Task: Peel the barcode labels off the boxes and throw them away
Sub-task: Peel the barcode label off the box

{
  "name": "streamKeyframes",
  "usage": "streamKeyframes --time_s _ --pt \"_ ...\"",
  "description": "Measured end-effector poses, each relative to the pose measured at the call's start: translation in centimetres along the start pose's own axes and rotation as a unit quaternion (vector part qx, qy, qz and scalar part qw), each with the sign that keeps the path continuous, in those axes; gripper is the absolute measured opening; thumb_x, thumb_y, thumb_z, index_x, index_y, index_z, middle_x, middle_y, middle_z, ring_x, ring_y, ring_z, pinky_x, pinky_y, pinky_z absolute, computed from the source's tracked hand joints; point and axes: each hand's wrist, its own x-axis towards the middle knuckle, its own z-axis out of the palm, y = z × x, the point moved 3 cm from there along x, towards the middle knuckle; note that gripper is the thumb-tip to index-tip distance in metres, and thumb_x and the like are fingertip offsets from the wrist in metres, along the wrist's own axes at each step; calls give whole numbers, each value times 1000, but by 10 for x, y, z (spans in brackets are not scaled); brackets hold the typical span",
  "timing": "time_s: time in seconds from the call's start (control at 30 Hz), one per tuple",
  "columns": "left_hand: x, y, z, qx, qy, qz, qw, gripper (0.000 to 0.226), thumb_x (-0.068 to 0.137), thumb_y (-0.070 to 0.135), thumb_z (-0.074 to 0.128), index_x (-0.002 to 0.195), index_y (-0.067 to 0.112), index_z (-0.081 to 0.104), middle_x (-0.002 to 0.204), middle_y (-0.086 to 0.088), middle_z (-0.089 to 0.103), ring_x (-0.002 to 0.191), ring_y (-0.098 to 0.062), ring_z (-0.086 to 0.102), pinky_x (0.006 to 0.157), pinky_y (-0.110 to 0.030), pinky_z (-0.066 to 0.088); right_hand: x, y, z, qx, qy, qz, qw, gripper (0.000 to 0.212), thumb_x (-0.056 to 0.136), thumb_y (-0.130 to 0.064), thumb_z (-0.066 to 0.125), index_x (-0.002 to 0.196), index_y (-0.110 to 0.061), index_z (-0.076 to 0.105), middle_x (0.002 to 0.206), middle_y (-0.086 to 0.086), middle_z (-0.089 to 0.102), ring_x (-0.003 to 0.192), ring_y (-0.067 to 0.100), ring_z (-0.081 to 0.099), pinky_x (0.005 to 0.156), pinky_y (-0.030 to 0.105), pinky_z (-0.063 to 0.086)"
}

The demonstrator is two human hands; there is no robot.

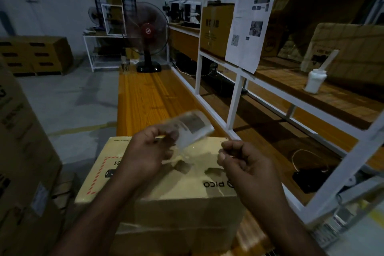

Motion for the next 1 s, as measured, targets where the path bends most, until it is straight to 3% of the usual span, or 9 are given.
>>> streamKeyframes --time_s 0.07,0.17,0.23,0.33,0.5,0.67,0.77,0.9,1.0 --pt "9 -6 -6 -47 63 5 997 7 93 25 64 92 21 70 76 4 73 71 -17 65 62 -35 51 -11 0 1 -191 -55 -42 979 17 91 -46 59 107 -42 63 94 -27 61 97 -12 58 70 15 54" --pt "13 -12 -8 -63 98 19 993 11 97 26 59 102 19 66 82 5 76 71 -12 69 63 -31 51 -27 1 7 -409 -185 -87 889 86 68 -92 13 128 -45 53 123 -42 37 117 -13 30 105 23 37" --pt "11 -15 -5 -54 91 14 994 10 97 27 59 102 22 66 83 5 75 68 -9 67 61 -29 49 -22 7 6 -487 -187 -56 852 106 62 -92 -7 145 -42 36 143 -34 26 128 -7 13 119 34 16" --pt "14 -20 -6 -35 79 7 996 9 97 28 59 102 25 66 86 3 75 76 -14 67 65 -32 49 1 4 18 -501 -104 -62 857 89 81 -84 3 141 -33 45 150 -15 38 138 11 30 114 39 23" --pt "23 -21 -11 -52 77 -4 996 12 98 26 58 107 24 65 95 -1 77 91 -26 72 78 -46 57 0 -14 49 -440 -124 -162 874 51 97 -60 27 97 -28 66 96 -14 57 94 2 48 73 20 34" --pt "26 -23 -13 -66 79 -3 995 11 98 25 58 103 19 66 94 -2 76 91 -27 72 85 -50 57 24 3 18 -469 -55 -140 871 21 93 -38 49 93 -30 68 91 -16 62 84 -2 54 71 13 45" --pt "24 -19 -9 -51 71 3 996 12 98 26 57 104 19 66 94 0 76 90 -23 71 82 -44 57 39 1 42 -476 -79 -138 865 20 92 -31 53 102 -29 70 99 -15 63 87 0 55 78 18 49" --pt "22 -21 -12 -69 70 0 995 12 98 26 57 102 20 66 92 0 76 88 -22 71 75 -41 56 6 -10 32 -469 -160 -139 857 24 90 -29 54 105 -31 73 101 -19 63 88 -4 54 73 5 38" --pt "21 -20 -11 -73 63 0 995 11 99 23 56 101 20 66 92 1 76 86 -18 71 70 -34 53 20 -6 17 -473 -131 -112 864 23 93 -30 54 108 -33 71 103 -21 62 86 -9 54 70 5 40"
